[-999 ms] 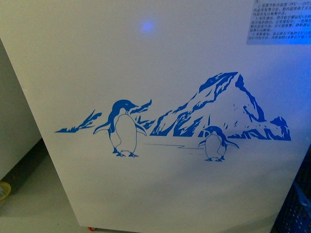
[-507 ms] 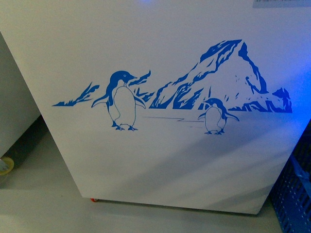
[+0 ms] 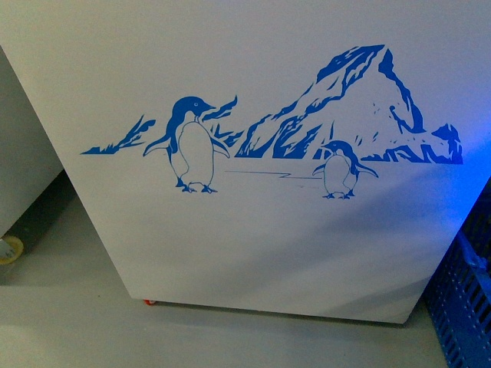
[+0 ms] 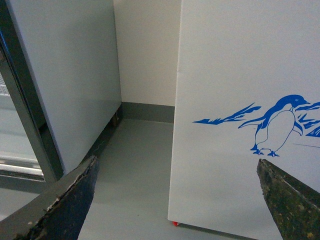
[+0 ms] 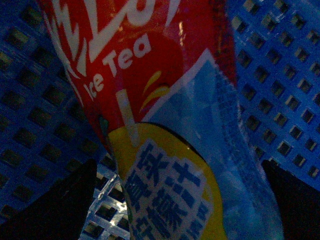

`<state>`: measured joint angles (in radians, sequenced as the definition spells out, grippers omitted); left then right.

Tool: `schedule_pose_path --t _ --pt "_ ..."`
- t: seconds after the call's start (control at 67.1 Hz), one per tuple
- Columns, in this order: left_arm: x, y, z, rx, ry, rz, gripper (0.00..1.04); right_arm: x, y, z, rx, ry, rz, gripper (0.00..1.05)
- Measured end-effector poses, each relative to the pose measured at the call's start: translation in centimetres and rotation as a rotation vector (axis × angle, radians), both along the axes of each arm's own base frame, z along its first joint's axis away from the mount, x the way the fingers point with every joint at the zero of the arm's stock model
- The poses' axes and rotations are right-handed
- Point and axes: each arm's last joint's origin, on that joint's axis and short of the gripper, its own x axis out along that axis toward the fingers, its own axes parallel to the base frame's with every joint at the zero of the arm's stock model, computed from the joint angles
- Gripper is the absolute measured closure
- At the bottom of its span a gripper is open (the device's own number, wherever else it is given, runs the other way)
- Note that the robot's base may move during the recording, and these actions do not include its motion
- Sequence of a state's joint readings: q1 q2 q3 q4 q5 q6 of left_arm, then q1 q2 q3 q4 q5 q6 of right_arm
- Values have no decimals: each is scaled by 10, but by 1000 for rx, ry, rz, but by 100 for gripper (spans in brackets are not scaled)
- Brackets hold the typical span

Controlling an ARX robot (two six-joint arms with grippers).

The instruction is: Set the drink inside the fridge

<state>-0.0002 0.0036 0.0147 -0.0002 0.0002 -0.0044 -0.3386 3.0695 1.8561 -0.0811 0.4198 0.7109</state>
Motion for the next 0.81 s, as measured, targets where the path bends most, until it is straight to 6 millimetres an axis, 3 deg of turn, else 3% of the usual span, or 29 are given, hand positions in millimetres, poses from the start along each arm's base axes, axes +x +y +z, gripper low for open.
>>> schedule_pose_path --t 0.194,0.373,0.417,0.626,0.805 --pt "0 0 0 0 0 0 8 -1 -6 -6 47 44 12 9" --pt "0 0 0 0 0 0 8 -4 -7 -8 73 50 43 30" --pt "0 0 0 0 0 0 8 -8 -7 -9 90 40 51 39" --pt "0 0 0 0 0 0 8 -21 5 8 171 -5 107 57" --pt "0 0 0 0 0 0 8 -40 24 33 206 -24 157 61"
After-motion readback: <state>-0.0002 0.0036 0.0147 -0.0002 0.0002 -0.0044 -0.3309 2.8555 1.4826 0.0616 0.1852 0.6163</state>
